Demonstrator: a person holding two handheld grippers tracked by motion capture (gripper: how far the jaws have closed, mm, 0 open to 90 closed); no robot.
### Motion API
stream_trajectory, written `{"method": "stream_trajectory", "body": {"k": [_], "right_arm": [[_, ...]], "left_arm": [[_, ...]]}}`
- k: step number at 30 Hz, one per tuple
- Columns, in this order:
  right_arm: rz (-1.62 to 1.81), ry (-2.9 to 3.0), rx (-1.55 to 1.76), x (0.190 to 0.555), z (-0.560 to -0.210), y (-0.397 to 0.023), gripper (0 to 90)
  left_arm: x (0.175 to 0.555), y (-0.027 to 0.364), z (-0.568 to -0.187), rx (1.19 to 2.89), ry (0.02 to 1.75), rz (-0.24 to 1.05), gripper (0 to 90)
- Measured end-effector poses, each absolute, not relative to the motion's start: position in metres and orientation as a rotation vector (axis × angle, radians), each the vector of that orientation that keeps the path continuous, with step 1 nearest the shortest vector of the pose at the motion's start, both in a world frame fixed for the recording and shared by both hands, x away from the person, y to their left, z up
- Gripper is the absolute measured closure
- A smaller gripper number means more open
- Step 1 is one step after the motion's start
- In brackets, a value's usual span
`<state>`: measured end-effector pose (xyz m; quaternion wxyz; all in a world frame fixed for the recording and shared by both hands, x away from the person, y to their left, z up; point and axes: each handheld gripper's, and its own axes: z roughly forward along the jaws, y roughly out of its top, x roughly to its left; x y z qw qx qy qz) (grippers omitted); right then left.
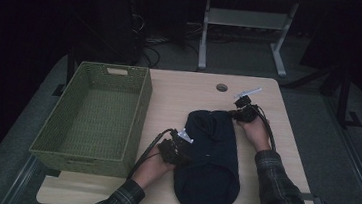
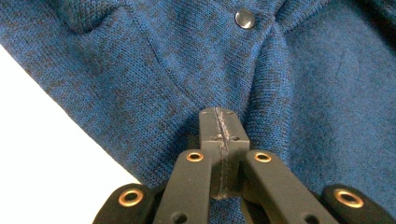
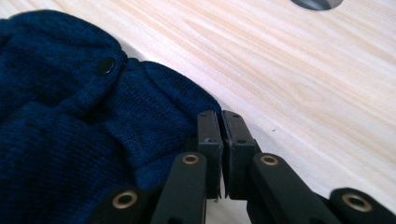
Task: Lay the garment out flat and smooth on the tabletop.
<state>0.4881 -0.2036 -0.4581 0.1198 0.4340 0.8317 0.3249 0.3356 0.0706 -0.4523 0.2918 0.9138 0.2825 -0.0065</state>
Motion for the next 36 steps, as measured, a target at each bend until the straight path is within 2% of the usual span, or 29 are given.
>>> {"method": "stream_trajectory", "body": {"k": [4,6,8,13,20,24,30,36], "right_arm": [[0.98,2.42,1.244,0.482,-0.451,-0.204,75.3],[1.024,2.409,1.236,0.477,-0.443,-0.205,74.2],[1.046,2.407,1.221,0.47,-0.435,-0.205,76.3],[1.096,2.424,1.169,0.448,-0.423,-0.204,89.7],[1.099,2.445,1.142,0.426,-0.428,-0.206,89.9],[1.087,2.474,1.168,0.422,-0.438,-0.209,90.0],[1.021,2.519,1.166,0.419,-0.458,-0.209,90.0],[1.015,2.521,1.175,0.41,-0.465,-0.209,90.0]], "left_arm": [[0.337,0.072,-0.453,2.43,0.747,-0.025,90.0],[0.339,0.073,-0.452,2.403,0.764,-0.032,88.8],[0.342,0.076,-0.447,2.395,0.773,-0.001,87.1],[0.352,0.082,-0.432,2.363,0.822,0.084,87.8],[0.376,0.08,-0.441,2.386,0.934,0.171,89.9],[0.388,0.077,-0.452,2.375,0.963,0.171,90.0],[0.388,0.068,-0.45,2.423,0.933,0.213,90.0],[0.379,0.067,-0.449,2.461,0.885,0.178,90.0]]}}
